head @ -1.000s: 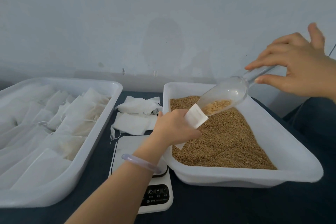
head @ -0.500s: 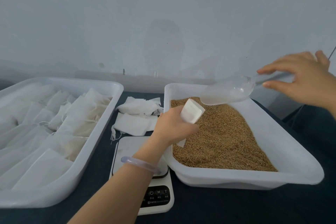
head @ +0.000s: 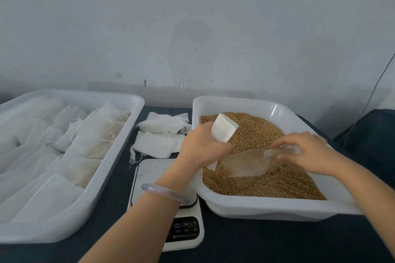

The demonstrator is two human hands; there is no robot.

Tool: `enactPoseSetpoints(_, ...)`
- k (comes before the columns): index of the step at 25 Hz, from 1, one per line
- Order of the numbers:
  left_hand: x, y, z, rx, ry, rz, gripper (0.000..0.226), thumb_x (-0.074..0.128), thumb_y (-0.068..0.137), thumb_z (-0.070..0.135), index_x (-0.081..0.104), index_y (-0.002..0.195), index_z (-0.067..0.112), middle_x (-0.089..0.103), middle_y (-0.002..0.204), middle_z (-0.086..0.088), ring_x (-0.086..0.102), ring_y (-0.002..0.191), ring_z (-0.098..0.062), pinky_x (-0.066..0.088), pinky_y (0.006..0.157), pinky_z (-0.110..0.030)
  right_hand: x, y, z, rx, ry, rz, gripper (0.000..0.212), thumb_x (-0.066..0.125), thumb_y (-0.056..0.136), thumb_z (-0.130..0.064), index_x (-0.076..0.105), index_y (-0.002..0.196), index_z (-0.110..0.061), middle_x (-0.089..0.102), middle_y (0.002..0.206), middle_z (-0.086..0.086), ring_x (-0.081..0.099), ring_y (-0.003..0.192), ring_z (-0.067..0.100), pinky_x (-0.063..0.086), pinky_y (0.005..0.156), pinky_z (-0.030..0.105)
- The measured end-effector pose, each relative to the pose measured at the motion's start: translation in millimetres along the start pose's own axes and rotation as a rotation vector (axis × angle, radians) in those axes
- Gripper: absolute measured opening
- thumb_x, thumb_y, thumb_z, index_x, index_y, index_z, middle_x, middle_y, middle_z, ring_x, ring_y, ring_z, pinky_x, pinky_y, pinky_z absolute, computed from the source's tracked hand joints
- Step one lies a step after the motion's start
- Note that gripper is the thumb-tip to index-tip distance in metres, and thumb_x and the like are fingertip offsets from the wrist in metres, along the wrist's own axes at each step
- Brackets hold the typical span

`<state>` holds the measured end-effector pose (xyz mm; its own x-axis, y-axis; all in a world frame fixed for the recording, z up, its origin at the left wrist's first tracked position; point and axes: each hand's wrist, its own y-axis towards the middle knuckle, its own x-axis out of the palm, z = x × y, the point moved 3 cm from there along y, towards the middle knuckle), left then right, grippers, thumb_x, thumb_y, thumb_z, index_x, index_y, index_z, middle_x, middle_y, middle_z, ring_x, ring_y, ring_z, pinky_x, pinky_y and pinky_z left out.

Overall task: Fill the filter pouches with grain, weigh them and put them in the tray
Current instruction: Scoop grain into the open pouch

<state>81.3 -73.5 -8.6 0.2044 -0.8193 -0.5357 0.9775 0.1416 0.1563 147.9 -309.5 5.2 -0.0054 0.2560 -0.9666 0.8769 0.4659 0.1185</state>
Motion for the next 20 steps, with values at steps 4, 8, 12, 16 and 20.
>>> enactPoseSetpoints(4, 0.6, 1.0, -0.9, 0.007, 0.009, -0.007, 0.031, 0.056, 0.055, 0.036, 0.055, 0.082, 0.021, 0.060, 0.073, 0.003, 0.063, 0.079, -0.019, 0.050, 0.065, -0.031, -22.4, -9.5, 11.4, 0.003, 0.115, 0.009, 0.024, 0.068, 0.081, -0.035, 0.057, 0.097, -0.049, 0.056, 0.107, -0.028, 0.050, 0.116, 0.010, 0.028, 0.109, 0.052)
enactPoseSetpoints(8, 1.5, 1.8, -2.9, 0.021, 0.014, -0.010, 0.028, 0.061, 0.061, 0.033, 0.056, 0.086, 0.019, 0.061, 0.074, 0.001, 0.063, 0.082, -0.021, 0.052, 0.069, -0.035, -59.7, -14.0, 22.5, 0.040, 0.316, 0.142, 0.026, 0.069, 0.082, -0.025, 0.063, 0.093, -0.048, 0.058, 0.104, -0.028, 0.052, 0.109, 0.008, 0.035, 0.096, 0.033)
enactPoseSetpoints(12, 1.5, 1.2, 0.8, 0.035, 0.079, -0.038, 0.033, 0.060, 0.063, 0.031, 0.057, 0.093, 0.017, 0.063, 0.080, -0.001, 0.062, 0.084, -0.022, 0.049, 0.073, -0.034, -94.6, -7.5, 9.8, -0.012, 0.290, 0.239, 0.027, 0.070, 0.080, -0.025, 0.063, 0.091, -0.049, 0.059, 0.103, -0.031, 0.051, 0.108, 0.003, 0.032, 0.095, 0.027)
enactPoseSetpoints(16, 1.9, 0.3, 1.4, 0.029, 0.103, -0.042, 0.029, 0.063, 0.068, 0.027, 0.056, 0.095, 0.020, 0.060, 0.076, 0.004, 0.062, 0.084, -0.021, 0.046, 0.075, -0.034, -113.4, -1.9, -17.3, -0.122, -0.073, 0.313, 0.024, 0.068, 0.078, -0.037, 0.058, 0.096, -0.050, 0.062, 0.103, -0.014, 0.049, 0.116, 0.021, 0.024, 0.108, 0.050)
enactPoseSetpoints(20, 2.5, 0.0, 3.2, 0.036, 0.150, -0.058, 0.035, 0.062, 0.066, 0.030, 0.055, 0.099, 0.021, 0.059, 0.078, 0.005, 0.061, 0.085, -0.021, 0.046, 0.081, -0.036, -124.1, -3.5, -37.5, -0.203, -0.204, 0.442, 0.021, 0.064, 0.077, -0.052, 0.057, 0.096, -0.050, 0.057, 0.103, -0.014, 0.038, 0.121, 0.023, 0.007, 0.110, 0.053)
